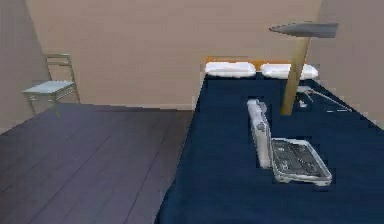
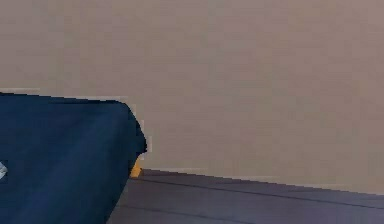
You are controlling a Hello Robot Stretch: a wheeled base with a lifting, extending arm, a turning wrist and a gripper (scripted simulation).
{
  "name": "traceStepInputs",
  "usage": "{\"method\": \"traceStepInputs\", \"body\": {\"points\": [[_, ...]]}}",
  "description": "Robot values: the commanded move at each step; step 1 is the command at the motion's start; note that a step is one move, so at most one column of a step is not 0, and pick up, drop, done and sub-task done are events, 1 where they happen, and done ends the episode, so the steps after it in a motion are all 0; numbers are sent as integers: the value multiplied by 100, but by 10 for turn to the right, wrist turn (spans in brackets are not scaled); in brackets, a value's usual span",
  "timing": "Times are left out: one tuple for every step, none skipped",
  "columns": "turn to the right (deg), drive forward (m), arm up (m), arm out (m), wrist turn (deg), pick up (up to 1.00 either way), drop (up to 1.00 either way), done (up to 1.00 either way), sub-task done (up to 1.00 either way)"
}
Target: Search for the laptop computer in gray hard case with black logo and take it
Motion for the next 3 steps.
{"method": "traceStepInputs", "body": {"points": [[-450, 0, 0, 0, 0, 0, 0, 0, 0], [-450, 0, 0, 0, 0, 0, 0, 0, 0], [-450, 0, 0, 0, 0, 0, 0, 0, 0]]}}
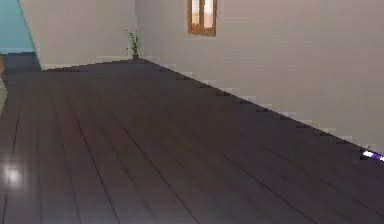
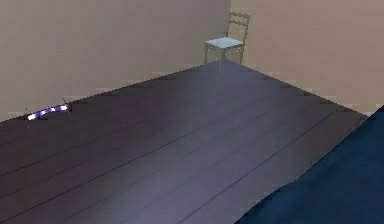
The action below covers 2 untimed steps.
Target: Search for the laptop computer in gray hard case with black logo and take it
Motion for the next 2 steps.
{"method": "traceStepInputs", "body": {"points": [[-150, 0, 0, 0, 0, 0, 0, 0, 0], [0, 10, 0, 0, 0, 0, 0, 0, 0]]}}
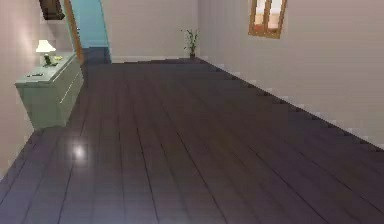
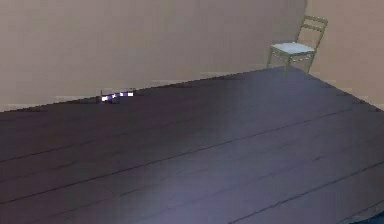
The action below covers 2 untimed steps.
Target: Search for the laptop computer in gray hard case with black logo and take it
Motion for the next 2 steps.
{"method": "traceStepInputs", "body": {"points": [[450, 0, 0, 0, 0, 0, 0, 0, 0], [390, 0, 0, 0, 0, 0, 0, 0, 0]]}}
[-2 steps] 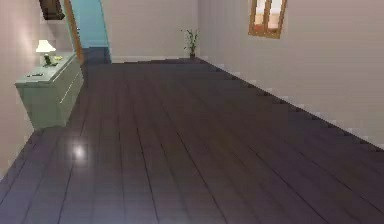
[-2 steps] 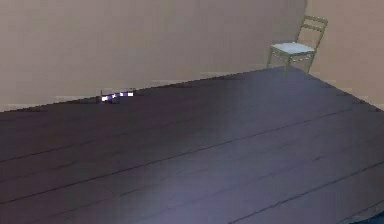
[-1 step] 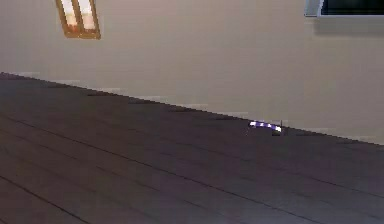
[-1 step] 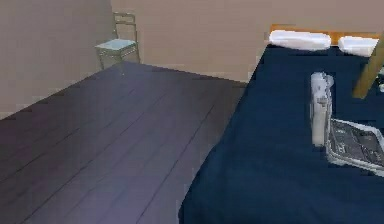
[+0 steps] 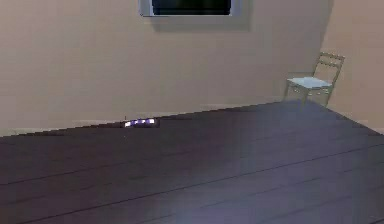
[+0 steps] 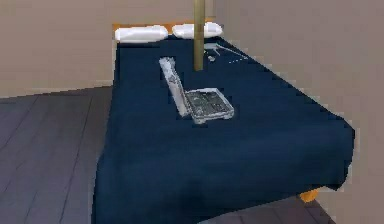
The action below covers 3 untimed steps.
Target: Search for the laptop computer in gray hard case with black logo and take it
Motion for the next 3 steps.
{"method": "traceStepInputs", "body": {"points": [[450, 0, 0, 0, 0, 0, 0, 0, 0], [450, 0, 0, 0, 0, 0, 0, 0, 0], [210, 0, 0, 0, 0, 0, 0, 0, 0]]}}
